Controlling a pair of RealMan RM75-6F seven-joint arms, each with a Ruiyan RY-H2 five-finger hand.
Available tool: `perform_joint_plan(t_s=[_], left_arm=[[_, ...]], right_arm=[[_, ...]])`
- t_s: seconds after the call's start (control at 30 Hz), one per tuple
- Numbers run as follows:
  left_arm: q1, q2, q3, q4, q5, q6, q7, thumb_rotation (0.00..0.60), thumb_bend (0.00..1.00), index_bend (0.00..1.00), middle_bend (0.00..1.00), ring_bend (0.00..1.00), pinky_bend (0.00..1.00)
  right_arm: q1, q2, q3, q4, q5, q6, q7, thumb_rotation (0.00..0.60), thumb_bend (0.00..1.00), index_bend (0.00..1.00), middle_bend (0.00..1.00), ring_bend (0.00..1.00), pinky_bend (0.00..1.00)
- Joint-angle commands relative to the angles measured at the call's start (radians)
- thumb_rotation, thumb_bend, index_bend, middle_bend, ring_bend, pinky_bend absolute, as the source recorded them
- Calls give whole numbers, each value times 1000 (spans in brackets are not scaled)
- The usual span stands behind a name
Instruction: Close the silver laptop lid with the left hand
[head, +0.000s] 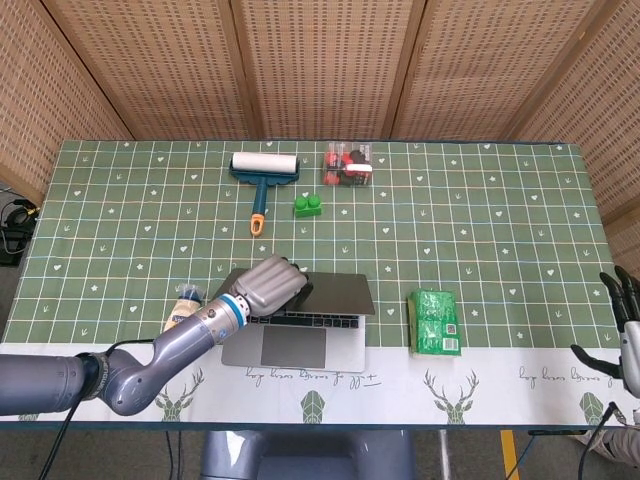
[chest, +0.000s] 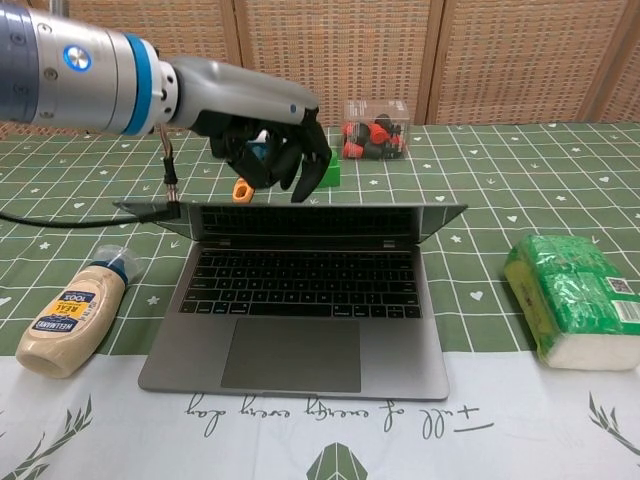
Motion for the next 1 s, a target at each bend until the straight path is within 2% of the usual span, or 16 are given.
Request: perform_joint_plan(t_s=[0.03, 0.33, 0.67, 1.0], left_arm=[[15, -29, 22, -3, 21, 6, 0, 600, 1000, 556, 431, 380, 391], [34, -114, 72, 42, 38, -8, -4, 600, 1000, 554, 431, 380, 391], [31, -216, 101, 122, 19, -26, 5, 600, 1000, 552, 431, 380, 391], [33, -250, 118, 158, 1, -23, 13, 600, 1000, 542, 427, 380, 390]], right_arm=[[0, 1, -1, -2, -2, 0, -1, 600, 59, 0, 0, 0, 0], [0, 2, -6, -8, -9, -3, -8, 600, 60, 1, 0, 0, 0], [1, 3, -7, -11, -6, -8, -11, 600, 60, 1, 0, 0, 0], [0, 5, -7, -12, -9, -4, -6, 600, 59, 1, 0, 0, 0]])
